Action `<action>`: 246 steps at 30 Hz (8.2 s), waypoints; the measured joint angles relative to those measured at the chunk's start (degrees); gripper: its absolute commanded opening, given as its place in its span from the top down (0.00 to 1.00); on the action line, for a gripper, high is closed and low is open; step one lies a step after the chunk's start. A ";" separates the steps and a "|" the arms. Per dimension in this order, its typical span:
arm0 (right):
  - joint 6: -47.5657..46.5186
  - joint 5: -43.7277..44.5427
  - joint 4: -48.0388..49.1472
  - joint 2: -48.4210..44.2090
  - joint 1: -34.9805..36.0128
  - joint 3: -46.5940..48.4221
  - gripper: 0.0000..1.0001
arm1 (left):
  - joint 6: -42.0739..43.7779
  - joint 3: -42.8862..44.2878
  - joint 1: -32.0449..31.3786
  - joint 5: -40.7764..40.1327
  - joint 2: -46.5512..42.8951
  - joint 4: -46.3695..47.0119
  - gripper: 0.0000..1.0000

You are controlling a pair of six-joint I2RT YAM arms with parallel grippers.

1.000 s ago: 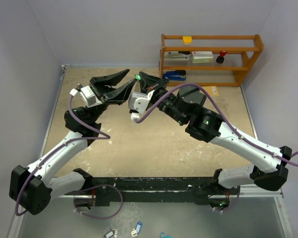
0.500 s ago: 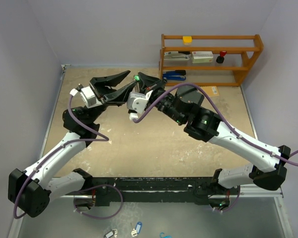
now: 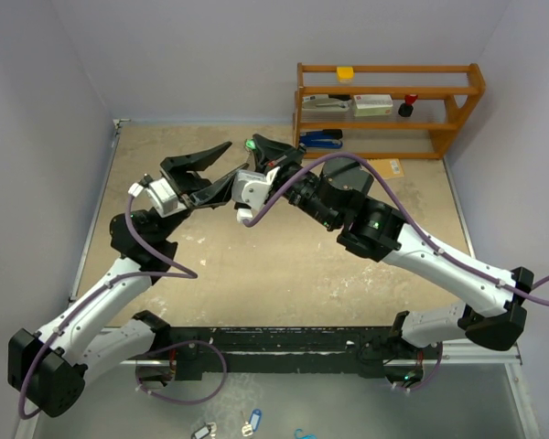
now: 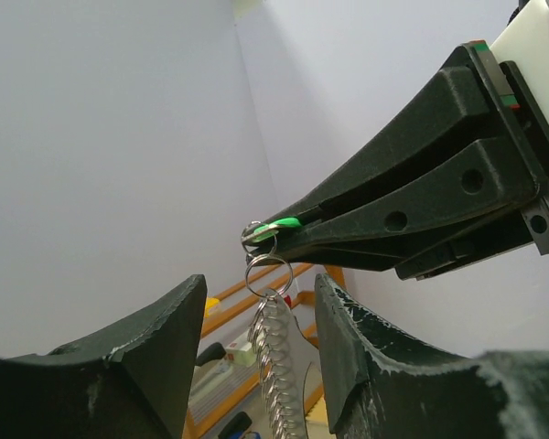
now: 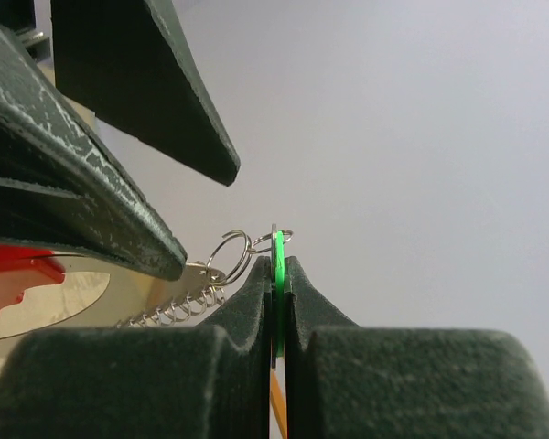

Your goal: Remove the keys from the keyring

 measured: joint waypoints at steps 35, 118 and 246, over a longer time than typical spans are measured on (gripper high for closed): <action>0.39 -1.05 -0.04 0.00 0.00 0.00 1.00 | 2.49 3.08 0.00 -4.87 4.52 0.22 0.65; 15.32 -16.44 5.03 12.92 -10.58 -0.22 1.00 | -17.11 -3.37 -0.07 -20.83 11.37 29.73 1.00; 64.08 4.61 33.57 -10.84 -50.53 -54.82 0.20 | -12.55 -6.51 13.62 -57.11 21.11 -33.86 0.07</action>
